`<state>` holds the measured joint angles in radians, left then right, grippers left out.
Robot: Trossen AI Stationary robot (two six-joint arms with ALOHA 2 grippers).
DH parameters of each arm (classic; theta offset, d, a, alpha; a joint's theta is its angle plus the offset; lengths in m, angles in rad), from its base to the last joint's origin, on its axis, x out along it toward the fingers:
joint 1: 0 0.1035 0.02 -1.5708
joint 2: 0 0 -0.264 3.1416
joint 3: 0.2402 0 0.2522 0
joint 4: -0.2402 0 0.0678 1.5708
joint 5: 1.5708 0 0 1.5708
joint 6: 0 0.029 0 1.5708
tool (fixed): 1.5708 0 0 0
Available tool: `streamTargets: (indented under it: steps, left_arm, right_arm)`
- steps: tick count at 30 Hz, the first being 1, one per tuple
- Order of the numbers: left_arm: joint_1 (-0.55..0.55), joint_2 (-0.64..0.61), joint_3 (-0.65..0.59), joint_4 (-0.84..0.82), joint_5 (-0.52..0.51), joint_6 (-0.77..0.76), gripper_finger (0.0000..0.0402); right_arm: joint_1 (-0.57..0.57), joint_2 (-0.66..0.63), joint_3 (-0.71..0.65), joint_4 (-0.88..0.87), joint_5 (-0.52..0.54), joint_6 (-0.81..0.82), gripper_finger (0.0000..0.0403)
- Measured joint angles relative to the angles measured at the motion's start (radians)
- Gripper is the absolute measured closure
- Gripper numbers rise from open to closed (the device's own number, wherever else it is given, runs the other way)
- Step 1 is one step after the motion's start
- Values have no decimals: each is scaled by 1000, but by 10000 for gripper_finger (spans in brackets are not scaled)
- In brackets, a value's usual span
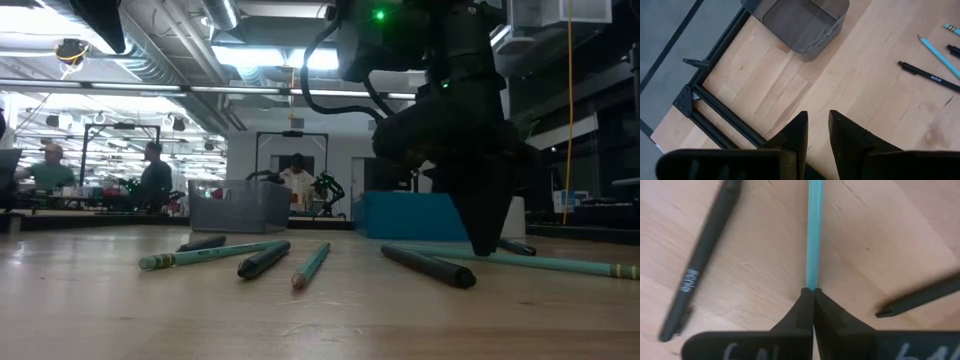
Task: Sort pens & pencils
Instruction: Put the right light blue pencil into the blue bin
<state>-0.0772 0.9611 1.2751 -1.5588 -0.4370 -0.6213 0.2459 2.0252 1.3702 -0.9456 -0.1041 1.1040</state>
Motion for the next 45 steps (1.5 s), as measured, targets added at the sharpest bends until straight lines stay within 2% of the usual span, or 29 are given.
streamTargets:
  steps: [19,33,45]
  left_arm:
    - [0,0,0,1,-7,5,329]
    - [0,0,0,0,-7,5,329]
    - [0,0,0,1,-7,6,329]
  right_arm:
    - [-7,-1,17,-24,21,-12,400]
    - [-7,-4,11,-2,23,-10,325]
    - [-8,-13,-61,83,7,20,328]
